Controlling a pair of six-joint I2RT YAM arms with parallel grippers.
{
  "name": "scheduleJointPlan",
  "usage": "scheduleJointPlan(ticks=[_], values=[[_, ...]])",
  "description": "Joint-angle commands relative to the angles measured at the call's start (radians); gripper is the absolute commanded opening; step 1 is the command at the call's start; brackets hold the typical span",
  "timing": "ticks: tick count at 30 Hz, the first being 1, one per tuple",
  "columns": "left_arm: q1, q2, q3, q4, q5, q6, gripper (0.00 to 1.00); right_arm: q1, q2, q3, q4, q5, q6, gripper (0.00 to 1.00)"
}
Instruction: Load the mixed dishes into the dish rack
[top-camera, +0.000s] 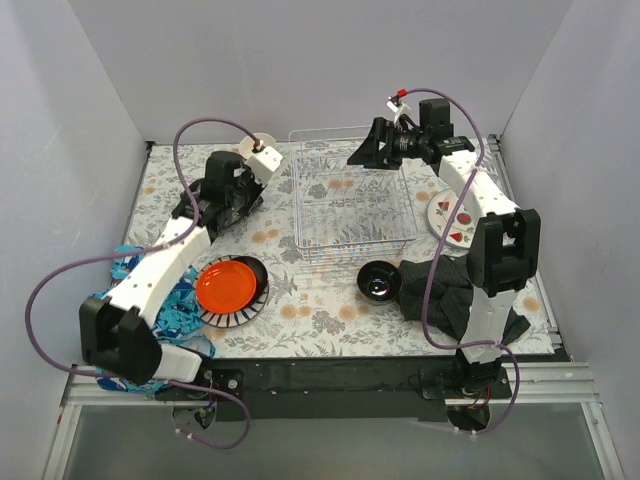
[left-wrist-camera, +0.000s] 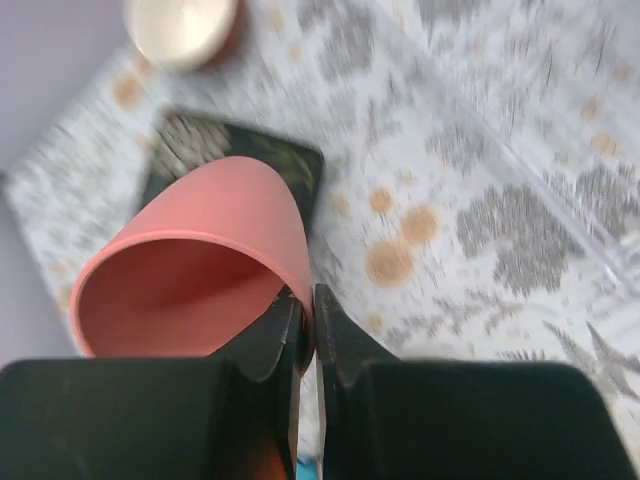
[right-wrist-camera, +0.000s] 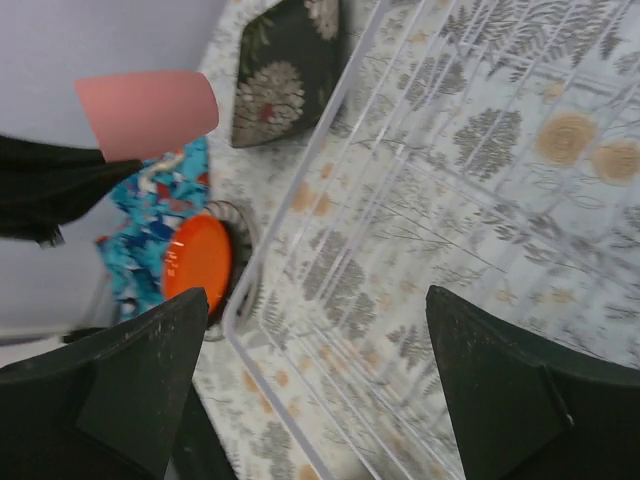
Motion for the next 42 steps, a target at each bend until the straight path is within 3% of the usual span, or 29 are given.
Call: scheduleJointPlan(ticks=[1, 6, 12, 13, 19, 42], values=[[-0.117, -0.166, -0.166, 0.546, -0.161, 0.197, 0.00, -0.051, 0.079, 0.001, 0.278, -0.331, 0.380, 0.98], [-0.236, -0.154, -0.315, 0.872, -0.219, 0.457, 0.00, -0.050, 0.130, 0.031, 0.370, -0.341, 0.580, 0.98], [-0.364, -0.033, -0.450, 1.303, -0.265, 0.709, 0.00, -0.035, 0.157, 0.044, 0.450, -0.335, 0.705, 0.98], [-0.376, 0.016, -0.459, 1.422, -0.273, 0.778, 0.00, -0.035, 0.162, 0.041, 0.451, -0.330, 0.719, 0.98], [-0.451, 0.215, -0.413, 1.669, -0.359, 0.898, 0.00, -0.016, 0.176, 0.015, 0.480, -0.321, 0.805, 0.98], [-0.488, 0.288, -0.409, 1.603, -0.247, 0.869, 0.00, 0.058, 0.246, 0.078, 0.534, -0.296, 0.871, 0.98]])
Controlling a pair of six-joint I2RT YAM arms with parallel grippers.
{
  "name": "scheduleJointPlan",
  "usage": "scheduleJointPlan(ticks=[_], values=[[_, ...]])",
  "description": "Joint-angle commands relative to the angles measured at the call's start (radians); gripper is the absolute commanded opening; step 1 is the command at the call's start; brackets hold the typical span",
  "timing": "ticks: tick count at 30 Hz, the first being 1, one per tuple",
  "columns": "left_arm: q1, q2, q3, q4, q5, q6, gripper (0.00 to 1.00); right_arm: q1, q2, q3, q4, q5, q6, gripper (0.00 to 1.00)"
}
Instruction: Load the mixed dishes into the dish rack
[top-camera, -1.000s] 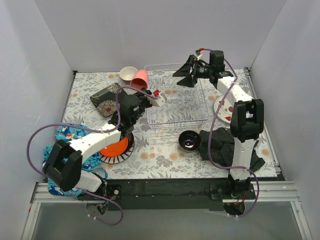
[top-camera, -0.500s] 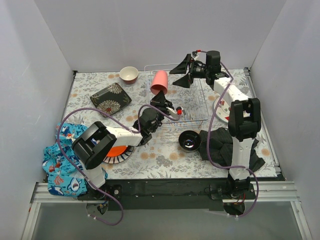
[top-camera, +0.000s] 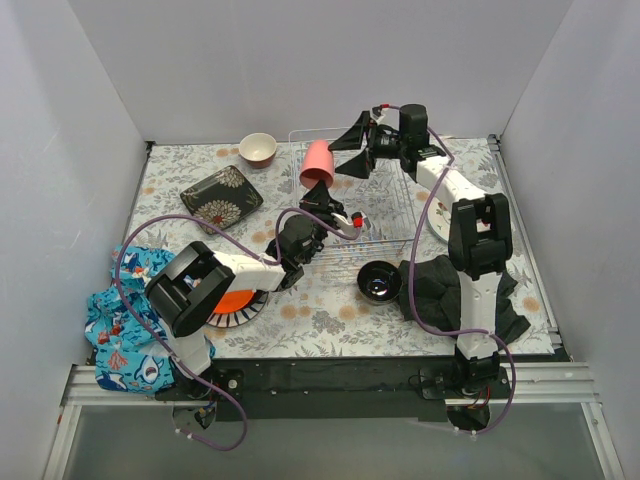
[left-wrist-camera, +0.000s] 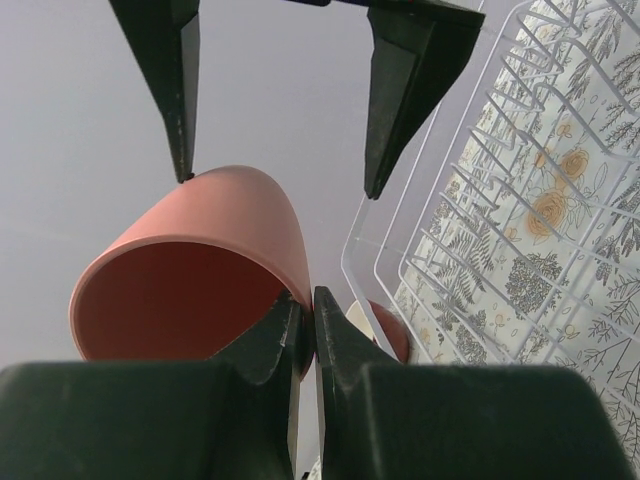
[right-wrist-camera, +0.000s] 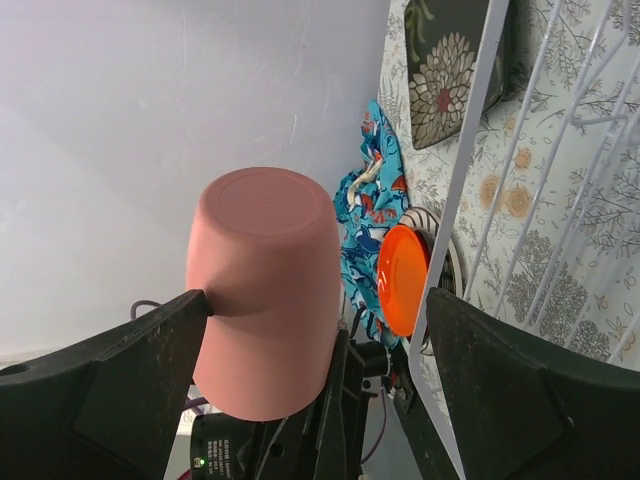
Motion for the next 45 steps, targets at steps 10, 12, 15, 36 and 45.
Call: scheduleJointPlan(ticks=[10, 12, 15, 36, 45], values=[[-0.019, -0.022, -0.006, 0.055, 0.096, -0.020, 0.00, 0.045, 0.009, 0.037, 0.061, -0.017, 0.026, 0.97], [-0.019, -0.021, -0.008, 0.053, 0.112, -0.023, 0.00, 0.048, 0.009, 0.037, 0.066, -0.018, 0.029, 0.95], [-0.021, -0.019, -0.008, 0.050, 0.127, -0.030, 0.00, 0.057, 0.010, 0.035, 0.072, -0.017, 0.031, 0.93], [-0.019, -0.494, -0.166, -0.544, 0.320, -0.199, 0.98, -0.016, 0.075, 0.231, 0.048, 0.078, -0.325, 0.47], [-0.039, -0.685, -0.068, -0.792, 0.094, -0.343, 0.98, -0.027, 0.127, 0.354, 0.037, 0.457, -0.666, 0.48]])
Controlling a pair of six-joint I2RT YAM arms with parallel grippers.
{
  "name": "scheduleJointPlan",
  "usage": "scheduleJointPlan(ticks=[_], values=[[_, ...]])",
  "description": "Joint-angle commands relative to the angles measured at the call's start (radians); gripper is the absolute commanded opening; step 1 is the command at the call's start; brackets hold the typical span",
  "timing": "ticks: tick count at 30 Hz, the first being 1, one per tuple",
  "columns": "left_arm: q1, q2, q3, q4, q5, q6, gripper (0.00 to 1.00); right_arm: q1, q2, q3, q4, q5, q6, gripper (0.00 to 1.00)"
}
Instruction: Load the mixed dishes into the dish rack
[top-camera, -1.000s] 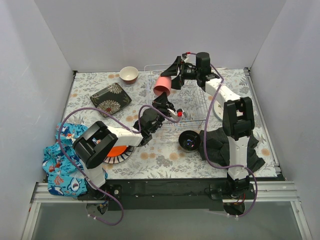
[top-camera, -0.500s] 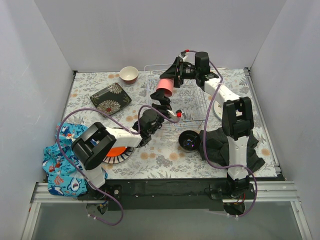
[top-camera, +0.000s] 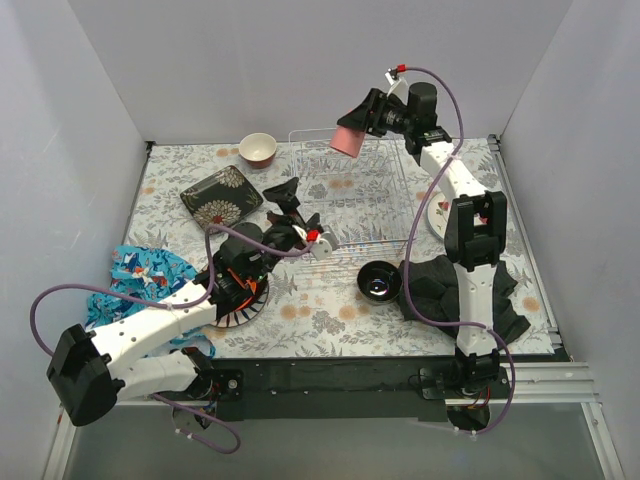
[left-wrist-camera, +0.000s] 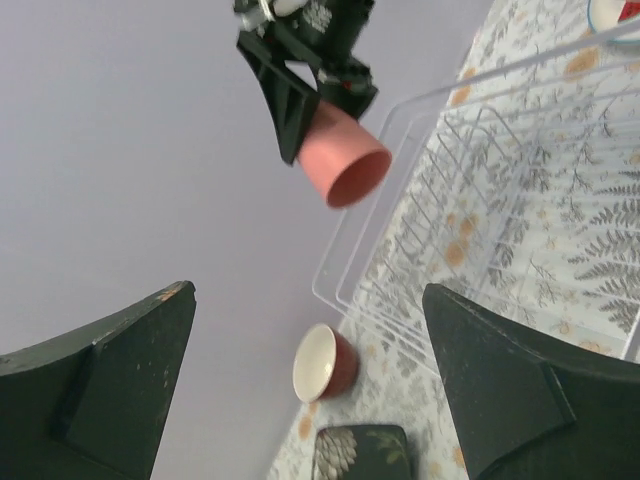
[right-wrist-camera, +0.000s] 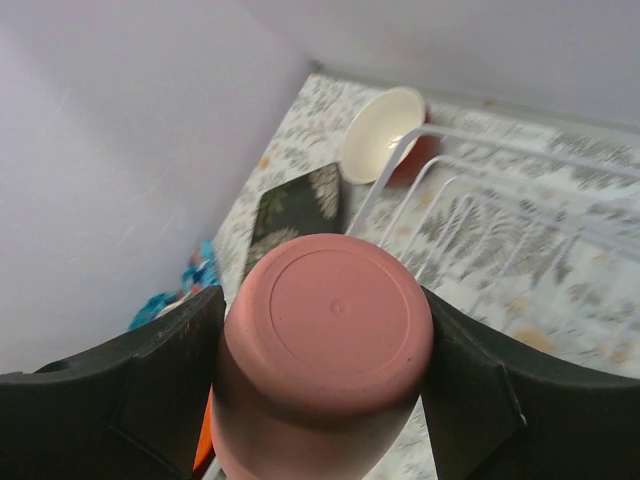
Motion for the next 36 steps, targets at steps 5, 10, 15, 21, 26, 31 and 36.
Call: scheduleJointPlan(ticks=[5, 10, 15, 21, 26, 31, 36], values=[[-0.009, 0.004, 0.069, -0.215, -0.240, -0.140, 0.98, 0.021, 0.052, 0.121, 0.052, 0.391, -0.370, 0.47], [-0.029, 0.012, 0.069, -0.218, -0.341, -0.218, 0.98, 0.028, 0.041, 0.045, 0.177, 0.557, -0.476, 0.46], [-0.038, -0.002, 0.062, -0.239, -0.388, -0.238, 0.98, 0.040, 0.064, 0.034, 0.224, 0.643, -0.558, 0.45], [-0.038, -0.008, 0.068, -0.282, -0.407, -0.261, 0.98, 0.074, 0.060, -0.070, 0.346, 0.720, -0.698, 0.45], [-0.038, 0.000, 0.062, -0.282, -0.410, -0.278, 0.98, 0.090, 0.083, -0.089, 0.356, 0.735, -0.769, 0.47], [-0.040, 0.006, 0.051, -0.282, -0.410, -0.295, 0.98, 0.101, 0.092, -0.107, 0.359, 0.731, -0.775, 0.47], [-0.038, 0.011, 0.048, -0.291, -0.411, -0.309, 0.98, 0.124, 0.127, -0.087, 0.371, 0.741, -0.777, 0.47]])
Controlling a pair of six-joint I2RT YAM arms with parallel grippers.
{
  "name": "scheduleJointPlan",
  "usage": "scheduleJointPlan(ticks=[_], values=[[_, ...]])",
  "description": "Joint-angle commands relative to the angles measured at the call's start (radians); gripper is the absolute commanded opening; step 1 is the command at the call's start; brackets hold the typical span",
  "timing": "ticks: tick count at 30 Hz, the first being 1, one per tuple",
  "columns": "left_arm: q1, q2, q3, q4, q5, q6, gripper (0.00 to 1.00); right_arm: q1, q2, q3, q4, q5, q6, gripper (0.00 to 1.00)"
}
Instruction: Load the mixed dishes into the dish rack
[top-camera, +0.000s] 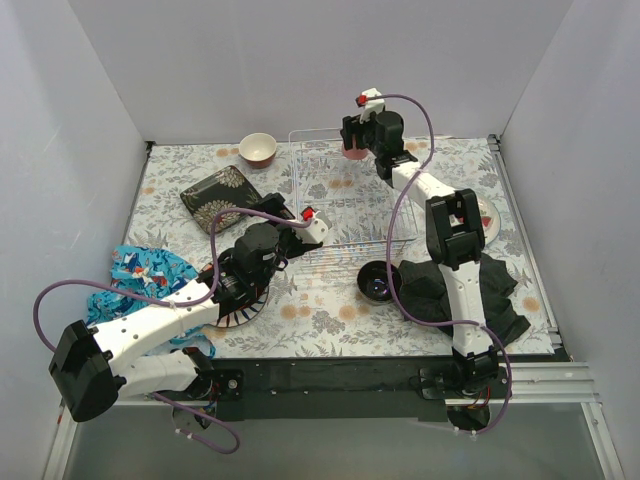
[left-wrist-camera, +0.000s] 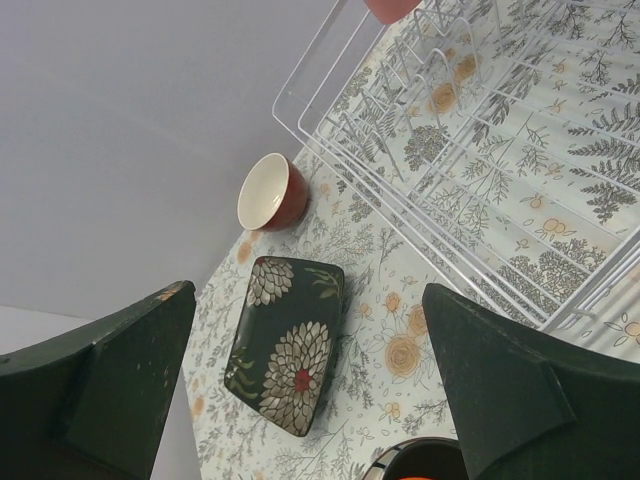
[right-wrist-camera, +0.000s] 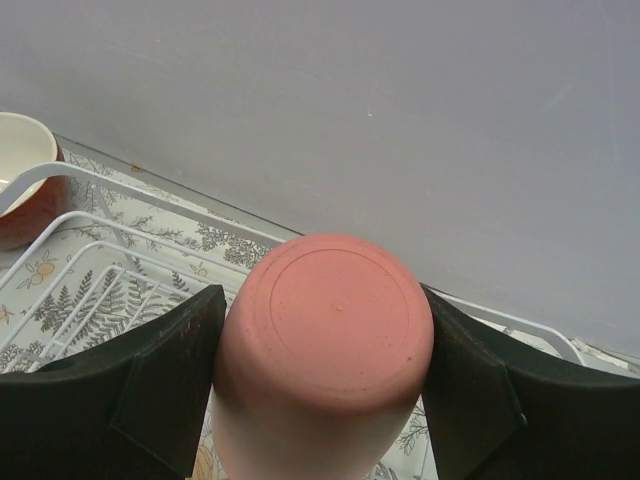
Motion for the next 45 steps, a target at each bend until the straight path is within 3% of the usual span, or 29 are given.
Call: scheduleJointPlan(ticks=[1, 16, 29, 32, 38, 45], values=[[-0.004, -0.006, 0.007, -0.017, -0.015, -0.029, 0.98, 0.020, 0.029, 0.034, 0.106, 0.032, -0.020, 0.47], [-0.004, 0.017, 0.025, -0.053, -0.016, -0.068, 0.98, 0.065, 0.160, 0.183, 0.149, 0.101, -0.004, 0.50], [-0.004, 0.014, 0.015, -0.068, -0.015, -0.105, 0.98, 0.069, 0.158, 0.120, 0.166, 0.130, 0.070, 0.50], [-0.004, 0.011, 0.006, -0.054, -0.013, -0.108, 0.98, 0.068, 0.112, 0.087, 0.167, 0.132, 0.070, 0.47], [-0.004, 0.003, -0.014, -0.028, -0.001, -0.105, 0.98, 0.066, 0.034, 0.028, 0.176, 0.124, 0.102, 0.29], [-0.004, -0.015, -0.025, -0.086, 0.010, -0.148, 0.98, 0.091, 0.051, -0.016, 0.355, 0.141, 0.078, 0.31]])
